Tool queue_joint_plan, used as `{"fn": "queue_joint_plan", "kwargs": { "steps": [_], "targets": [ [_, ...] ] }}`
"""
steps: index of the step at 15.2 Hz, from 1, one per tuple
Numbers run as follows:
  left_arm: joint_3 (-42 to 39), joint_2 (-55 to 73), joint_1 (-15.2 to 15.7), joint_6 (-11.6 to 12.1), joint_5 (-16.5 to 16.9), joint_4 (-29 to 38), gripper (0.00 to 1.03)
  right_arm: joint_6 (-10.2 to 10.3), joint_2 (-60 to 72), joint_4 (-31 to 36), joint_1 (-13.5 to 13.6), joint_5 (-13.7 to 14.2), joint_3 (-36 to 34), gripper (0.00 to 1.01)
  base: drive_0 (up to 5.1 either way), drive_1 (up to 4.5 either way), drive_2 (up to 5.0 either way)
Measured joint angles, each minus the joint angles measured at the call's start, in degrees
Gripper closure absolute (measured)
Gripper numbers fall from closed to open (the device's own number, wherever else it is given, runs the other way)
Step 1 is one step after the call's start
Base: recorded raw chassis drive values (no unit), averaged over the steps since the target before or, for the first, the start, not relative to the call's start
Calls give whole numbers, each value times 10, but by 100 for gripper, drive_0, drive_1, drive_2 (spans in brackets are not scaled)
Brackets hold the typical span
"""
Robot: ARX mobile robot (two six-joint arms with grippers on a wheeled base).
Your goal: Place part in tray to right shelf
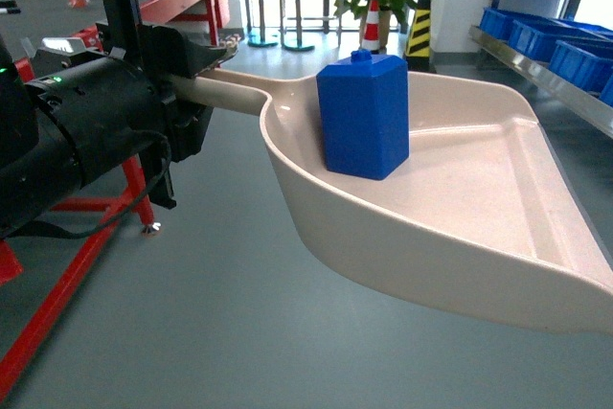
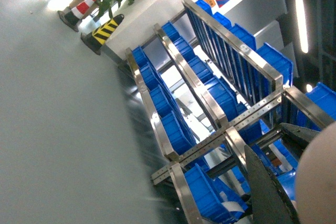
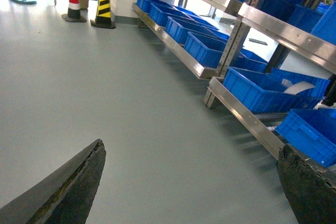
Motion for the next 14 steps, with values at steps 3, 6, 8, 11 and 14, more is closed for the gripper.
{"fn": "queue_joint_plan", "kwargs": {
  "steps": [3, 6, 8, 11, 14],
  "targets": [
    [0, 0, 0, 0, 1, 3, 91, 0, 0, 2, 0, 0, 0, 3, 493, -252, -252],
    [0, 0, 0, 0, 0, 3, 91, 0, 0, 0, 0, 0, 0, 3, 493, -252, -252],
    [0, 0, 0, 0, 0, 6, 91, 0, 1, -1, 0, 0, 0, 3, 493, -252, -252],
    [0, 0, 0, 0, 0, 5, 91, 0, 0, 0, 0, 0, 0, 3, 493, -252, -252],
    [0, 0, 0, 0, -1, 8, 91, 0, 0, -1, 0, 0, 0, 3, 493, -252, -252]
  ]
}}
